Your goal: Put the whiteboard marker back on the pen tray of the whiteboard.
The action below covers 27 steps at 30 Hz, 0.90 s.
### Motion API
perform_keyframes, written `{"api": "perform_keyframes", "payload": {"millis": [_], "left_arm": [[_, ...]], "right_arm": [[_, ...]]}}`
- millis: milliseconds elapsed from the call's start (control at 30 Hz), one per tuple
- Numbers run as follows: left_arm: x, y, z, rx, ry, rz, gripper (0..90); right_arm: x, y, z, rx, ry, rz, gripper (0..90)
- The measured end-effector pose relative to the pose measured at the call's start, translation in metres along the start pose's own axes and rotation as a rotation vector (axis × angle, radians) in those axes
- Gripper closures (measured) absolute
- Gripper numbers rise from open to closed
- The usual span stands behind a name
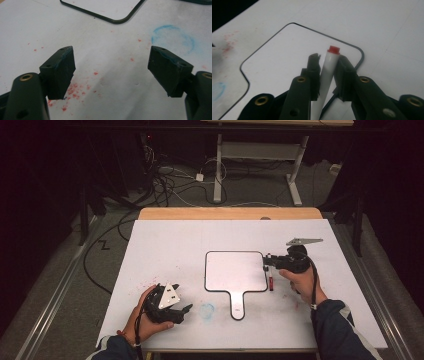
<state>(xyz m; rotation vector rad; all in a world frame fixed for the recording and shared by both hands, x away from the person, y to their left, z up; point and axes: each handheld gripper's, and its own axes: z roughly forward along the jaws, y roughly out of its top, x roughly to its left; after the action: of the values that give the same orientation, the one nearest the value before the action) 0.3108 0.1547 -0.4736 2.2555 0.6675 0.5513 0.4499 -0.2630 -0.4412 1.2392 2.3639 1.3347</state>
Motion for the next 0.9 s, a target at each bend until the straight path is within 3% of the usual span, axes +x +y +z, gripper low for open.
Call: {"api": "perform_keyframes", "payload": {"millis": [267, 433, 667, 767, 900], "left_arm": [[-0.001, 0.001, 0.000, 0.004, 0.000, 0.010, 21.1], [-0.002, 0.001, 0.002, 0.009, 0.000, 0.019, 21.1], [-0.002, 0.002, 0.003, 0.012, -0.007, 0.025, 21.1], [-0.002, 0.003, 0.003, 0.013, -0.009, 0.027, 21.1], [-0.002, 0.003, 0.003, 0.012, -0.007, 0.027, 21.1]], "right_arm": [[-0.010, -0.003, 0.023, 0.019, -0.076, 0.027, 74.0], [-0.010, -0.006, 0.031, 0.002, -0.100, 0.059, 74.5], [-0.005, -0.006, 0.038, 0.028, -0.170, 0.033, 72.2], [-0.006, -0.007, 0.040, 0.026, -0.180, 0.033, 70.1], [-0.004, -0.006, 0.042, 0.053, -0.225, -0.016, 69.0]]}}
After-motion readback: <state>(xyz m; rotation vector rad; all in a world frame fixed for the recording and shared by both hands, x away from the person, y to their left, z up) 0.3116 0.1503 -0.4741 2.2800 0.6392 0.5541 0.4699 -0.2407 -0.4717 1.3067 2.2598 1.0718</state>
